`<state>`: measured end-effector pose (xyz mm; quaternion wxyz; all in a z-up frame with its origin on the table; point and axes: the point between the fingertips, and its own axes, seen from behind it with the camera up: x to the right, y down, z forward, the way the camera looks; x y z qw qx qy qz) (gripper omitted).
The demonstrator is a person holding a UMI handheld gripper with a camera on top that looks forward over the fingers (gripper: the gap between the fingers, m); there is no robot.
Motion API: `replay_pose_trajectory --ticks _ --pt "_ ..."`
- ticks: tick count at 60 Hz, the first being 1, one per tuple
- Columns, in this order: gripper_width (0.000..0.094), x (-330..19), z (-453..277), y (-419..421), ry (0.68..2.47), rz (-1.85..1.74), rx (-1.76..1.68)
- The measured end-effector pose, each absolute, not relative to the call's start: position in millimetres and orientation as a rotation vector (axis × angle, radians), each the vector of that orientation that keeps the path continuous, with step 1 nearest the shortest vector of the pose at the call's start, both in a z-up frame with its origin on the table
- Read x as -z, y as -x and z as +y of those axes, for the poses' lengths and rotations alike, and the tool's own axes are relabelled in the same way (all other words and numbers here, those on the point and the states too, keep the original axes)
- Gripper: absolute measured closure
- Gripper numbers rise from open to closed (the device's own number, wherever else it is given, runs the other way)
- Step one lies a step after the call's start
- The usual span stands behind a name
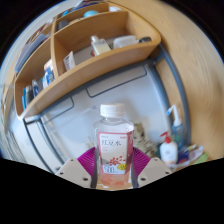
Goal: Pour water
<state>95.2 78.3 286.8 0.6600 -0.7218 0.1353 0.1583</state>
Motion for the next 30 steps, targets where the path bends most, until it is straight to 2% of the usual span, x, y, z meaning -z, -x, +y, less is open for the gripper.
replay_pose_trajectory --ticks 5,12,22,30 --pt "0.045 -276.7 76.4 -142.0 1.633 0.249 -0.145" --pt "0.0444 -237.0 76.3 -190.8 1.693 0.18 0.061" --pt "0.0445 -158.7 84.8 -225.7 1.792 0.163 0.121" --pt "0.044 -125.9 91.6 -240.9 1.804 0.187 0.132"
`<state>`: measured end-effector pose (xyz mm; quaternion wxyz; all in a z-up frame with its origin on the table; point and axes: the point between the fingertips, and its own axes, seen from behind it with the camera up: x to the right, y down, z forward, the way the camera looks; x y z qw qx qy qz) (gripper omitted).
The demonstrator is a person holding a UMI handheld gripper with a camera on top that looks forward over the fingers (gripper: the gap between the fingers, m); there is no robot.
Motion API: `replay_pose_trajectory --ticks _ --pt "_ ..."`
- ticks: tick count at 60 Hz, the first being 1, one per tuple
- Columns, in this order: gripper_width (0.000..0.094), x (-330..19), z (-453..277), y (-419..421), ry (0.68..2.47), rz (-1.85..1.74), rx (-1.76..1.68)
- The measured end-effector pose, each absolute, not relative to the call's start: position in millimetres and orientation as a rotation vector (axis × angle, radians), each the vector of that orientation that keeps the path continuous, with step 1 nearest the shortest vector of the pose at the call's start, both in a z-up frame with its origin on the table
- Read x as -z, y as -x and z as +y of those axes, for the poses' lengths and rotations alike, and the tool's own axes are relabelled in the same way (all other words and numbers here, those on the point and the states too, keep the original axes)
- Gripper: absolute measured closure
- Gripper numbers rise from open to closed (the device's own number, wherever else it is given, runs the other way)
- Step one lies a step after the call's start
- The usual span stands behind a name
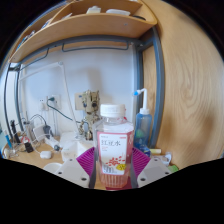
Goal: Pour water
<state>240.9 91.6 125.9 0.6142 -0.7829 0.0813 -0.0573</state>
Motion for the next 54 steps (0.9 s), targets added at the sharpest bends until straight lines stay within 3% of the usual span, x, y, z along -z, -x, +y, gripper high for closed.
replay_pose_trajectory --ticks 16,22,33,40,54 --pt "0.0422 -88.4 94.2 -255.7 1.772 0.215 0.111" --pt "0.0392 -94.4 90.4 -254.4 1.707 0.196 0.105" --pt "0.0295 -92.3 86.2 -256.3 1.724 0.222 0.111" --pt "0.0066 -84.3 77.7 -257.0 1.772 0.22 0.135" --pt "0.0072 -86.7 24.8 -246.2 1.854 0.269 0.092"
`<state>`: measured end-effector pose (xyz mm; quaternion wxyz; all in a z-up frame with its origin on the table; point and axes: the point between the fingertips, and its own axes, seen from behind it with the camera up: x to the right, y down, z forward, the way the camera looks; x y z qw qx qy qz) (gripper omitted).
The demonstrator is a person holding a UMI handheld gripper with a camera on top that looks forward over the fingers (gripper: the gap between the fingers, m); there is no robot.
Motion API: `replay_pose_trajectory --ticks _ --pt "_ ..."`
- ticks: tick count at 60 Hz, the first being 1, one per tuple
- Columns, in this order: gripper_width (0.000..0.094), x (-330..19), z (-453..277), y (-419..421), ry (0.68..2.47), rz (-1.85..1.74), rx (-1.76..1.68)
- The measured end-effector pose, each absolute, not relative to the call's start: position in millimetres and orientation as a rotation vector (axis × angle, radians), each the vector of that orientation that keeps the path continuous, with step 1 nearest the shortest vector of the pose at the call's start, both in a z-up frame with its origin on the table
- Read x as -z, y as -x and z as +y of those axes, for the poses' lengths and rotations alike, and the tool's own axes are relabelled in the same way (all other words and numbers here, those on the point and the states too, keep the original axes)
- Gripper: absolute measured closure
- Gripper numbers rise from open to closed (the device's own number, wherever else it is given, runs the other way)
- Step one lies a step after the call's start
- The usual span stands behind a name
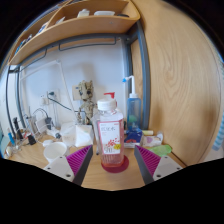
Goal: Pour water
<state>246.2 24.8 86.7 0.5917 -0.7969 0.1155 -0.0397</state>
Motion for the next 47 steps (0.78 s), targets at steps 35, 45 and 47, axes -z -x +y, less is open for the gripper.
replay_pose_trajectory --ticks 35,45,47 --pt "0.007 -221.0 -137.0 -219.7 1.985 0.38 0.145" --pt "0.0073 -226.5 -148.5 -200.9 2.019 0.302 0.122" --pt "0.0074 -226.9 -148.9 -197.6 2.018 0.287 0.118"
